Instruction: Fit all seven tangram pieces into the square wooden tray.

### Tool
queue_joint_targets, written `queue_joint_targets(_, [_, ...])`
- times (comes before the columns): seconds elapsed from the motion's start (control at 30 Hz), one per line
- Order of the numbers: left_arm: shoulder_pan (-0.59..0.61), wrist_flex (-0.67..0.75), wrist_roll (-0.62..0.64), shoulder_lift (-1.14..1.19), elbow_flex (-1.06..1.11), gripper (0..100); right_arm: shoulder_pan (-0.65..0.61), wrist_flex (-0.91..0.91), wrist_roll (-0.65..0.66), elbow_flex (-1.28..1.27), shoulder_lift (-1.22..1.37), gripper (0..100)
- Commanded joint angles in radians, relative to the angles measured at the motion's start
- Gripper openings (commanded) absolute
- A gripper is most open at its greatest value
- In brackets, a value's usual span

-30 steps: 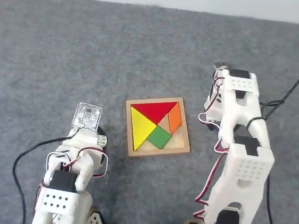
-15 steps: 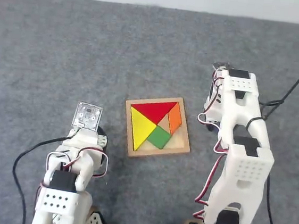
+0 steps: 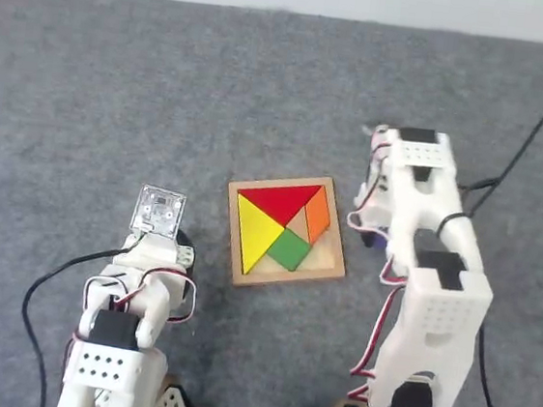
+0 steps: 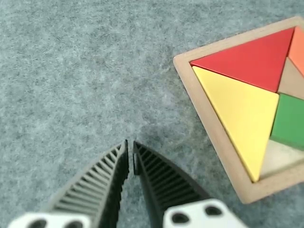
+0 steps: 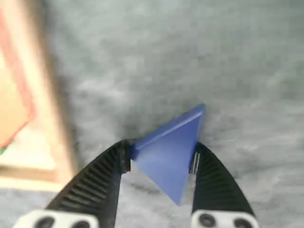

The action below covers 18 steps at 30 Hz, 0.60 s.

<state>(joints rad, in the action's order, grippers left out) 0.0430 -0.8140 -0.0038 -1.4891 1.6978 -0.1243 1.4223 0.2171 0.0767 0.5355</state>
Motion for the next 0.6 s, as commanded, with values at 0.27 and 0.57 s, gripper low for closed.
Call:
queue_joint_targets(0.27, [0.005, -0.002, 0.005, -0.012, -0.008, 1, -0.168, -0.12, 0.066, -0.379, -0.449, 9.6])
queue_joint_targets(0.57, [0.005, -0.002, 0.005, -0.012, -0.008, 1, -0.239, -0.124, 0.238, -0.399, -0.533, 9.6])
